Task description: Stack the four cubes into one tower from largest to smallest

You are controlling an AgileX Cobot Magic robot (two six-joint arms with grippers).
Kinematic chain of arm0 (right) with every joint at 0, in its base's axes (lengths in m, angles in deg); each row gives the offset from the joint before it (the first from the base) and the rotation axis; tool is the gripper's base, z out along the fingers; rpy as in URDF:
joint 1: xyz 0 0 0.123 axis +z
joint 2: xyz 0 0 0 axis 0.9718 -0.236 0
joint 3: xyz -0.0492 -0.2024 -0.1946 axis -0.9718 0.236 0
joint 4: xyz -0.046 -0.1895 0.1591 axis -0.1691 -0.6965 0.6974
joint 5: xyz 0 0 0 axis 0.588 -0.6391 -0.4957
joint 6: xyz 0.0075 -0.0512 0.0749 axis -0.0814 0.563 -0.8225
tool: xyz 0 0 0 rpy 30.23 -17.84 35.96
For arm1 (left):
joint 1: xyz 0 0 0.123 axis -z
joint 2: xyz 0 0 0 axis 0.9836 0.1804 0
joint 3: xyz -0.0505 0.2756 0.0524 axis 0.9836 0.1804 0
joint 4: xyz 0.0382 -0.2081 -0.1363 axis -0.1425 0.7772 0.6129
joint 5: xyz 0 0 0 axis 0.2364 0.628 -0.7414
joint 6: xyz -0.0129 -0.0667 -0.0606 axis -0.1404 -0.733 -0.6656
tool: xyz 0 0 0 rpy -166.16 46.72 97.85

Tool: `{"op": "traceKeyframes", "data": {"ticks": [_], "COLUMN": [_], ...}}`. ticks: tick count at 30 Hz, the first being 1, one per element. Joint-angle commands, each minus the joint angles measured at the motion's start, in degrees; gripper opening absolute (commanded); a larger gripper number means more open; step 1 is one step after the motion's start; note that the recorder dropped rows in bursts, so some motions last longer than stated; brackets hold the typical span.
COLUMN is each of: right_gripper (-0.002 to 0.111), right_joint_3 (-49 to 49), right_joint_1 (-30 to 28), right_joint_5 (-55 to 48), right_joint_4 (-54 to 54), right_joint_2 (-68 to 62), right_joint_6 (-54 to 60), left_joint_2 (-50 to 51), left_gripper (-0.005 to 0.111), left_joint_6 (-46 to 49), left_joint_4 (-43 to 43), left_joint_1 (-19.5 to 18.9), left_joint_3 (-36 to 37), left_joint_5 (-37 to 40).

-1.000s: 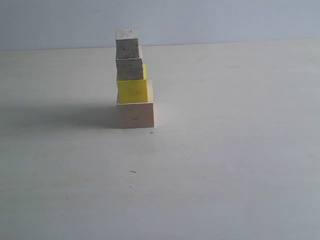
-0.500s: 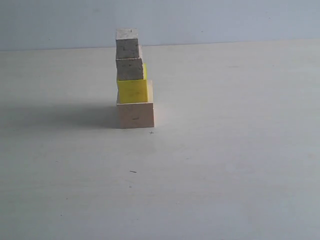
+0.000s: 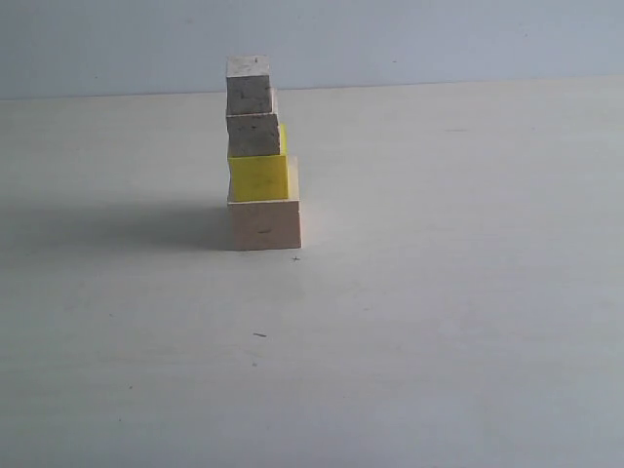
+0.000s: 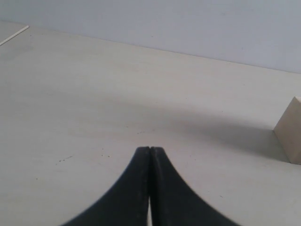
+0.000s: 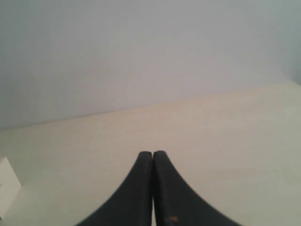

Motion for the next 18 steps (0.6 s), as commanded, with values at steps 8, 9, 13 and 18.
{"op": "traceKeyframes", "data": {"ticks": [8, 9, 13, 18], "right_gripper": [0.0, 0.0, 0.0, 0.0], "right_joint_3": [5.9, 5.9, 5.9, 5.9], "right_joint_1": [-0.3, -0.3, -0.3, 0.2], "right_joint_5": [1.5, 1.5, 0.1, -1.1], "right_joint_4": [-0.5, -0.5, -0.5, -0.7], "right_joint_2": [0.2, 0.2, 0.3, 2.9], "right_joint_6": [0.7, 0.7, 1.3, 1.8], "left_joint_2": [-0.3, -0.3, -0.3, -0.3], "left_gripper": [0.0, 0.0, 0.0, 0.0], "left_joint_6": [-0.3, -0.3, -0.3, -0.3], "left_joint_4": [-0.1, -0.1, -0.1, -0.1], "left_joint_1": [0.1, 0.1, 0.1, 0.1], "left_joint_3": [0.2, 0.2, 0.2, 0.2], "left_joint_5": [-0.5, -0.5, -0.5, -0.5]}}
